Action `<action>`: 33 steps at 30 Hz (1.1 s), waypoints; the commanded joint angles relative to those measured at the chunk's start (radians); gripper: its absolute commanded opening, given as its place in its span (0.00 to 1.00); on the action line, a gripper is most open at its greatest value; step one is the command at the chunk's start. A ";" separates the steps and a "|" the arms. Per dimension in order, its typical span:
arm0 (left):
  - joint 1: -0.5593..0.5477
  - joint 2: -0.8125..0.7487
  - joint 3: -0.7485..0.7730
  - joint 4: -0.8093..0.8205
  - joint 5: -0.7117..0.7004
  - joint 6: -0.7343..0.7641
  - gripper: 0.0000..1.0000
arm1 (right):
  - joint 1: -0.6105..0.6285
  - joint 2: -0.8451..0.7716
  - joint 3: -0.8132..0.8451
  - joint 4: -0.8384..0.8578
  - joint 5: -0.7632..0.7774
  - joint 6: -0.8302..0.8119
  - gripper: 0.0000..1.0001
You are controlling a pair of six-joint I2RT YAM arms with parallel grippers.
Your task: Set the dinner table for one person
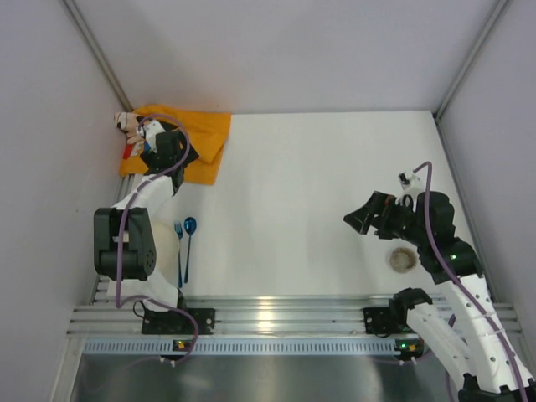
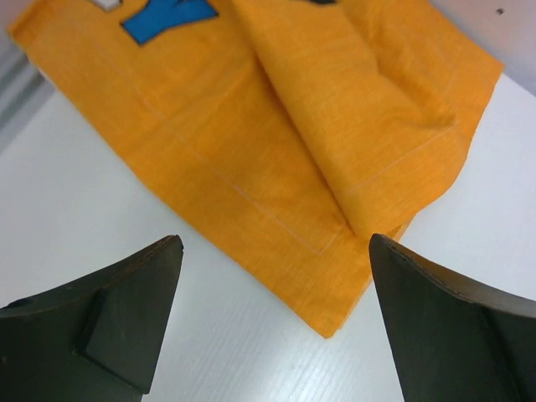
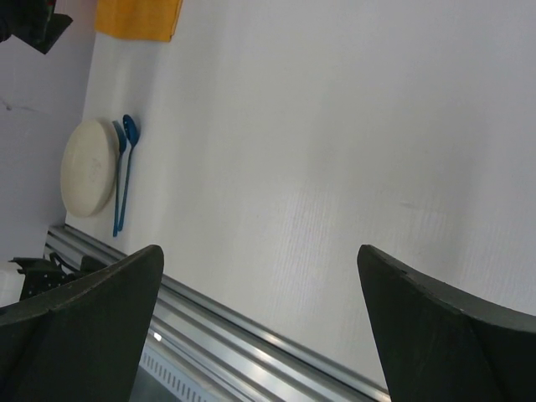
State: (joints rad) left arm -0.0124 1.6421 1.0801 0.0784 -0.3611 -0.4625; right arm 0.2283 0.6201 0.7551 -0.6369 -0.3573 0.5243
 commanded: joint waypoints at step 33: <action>0.005 0.421 0.267 -0.224 0.027 -0.321 0.96 | 0.189 0.231 0.207 -0.083 0.193 -0.096 1.00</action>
State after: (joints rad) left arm -0.0116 2.0144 1.3071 -0.0868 -0.3756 -0.7609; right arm 0.4061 0.8841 0.9253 -0.7025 -0.2153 0.4301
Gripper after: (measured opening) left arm 0.969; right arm 0.996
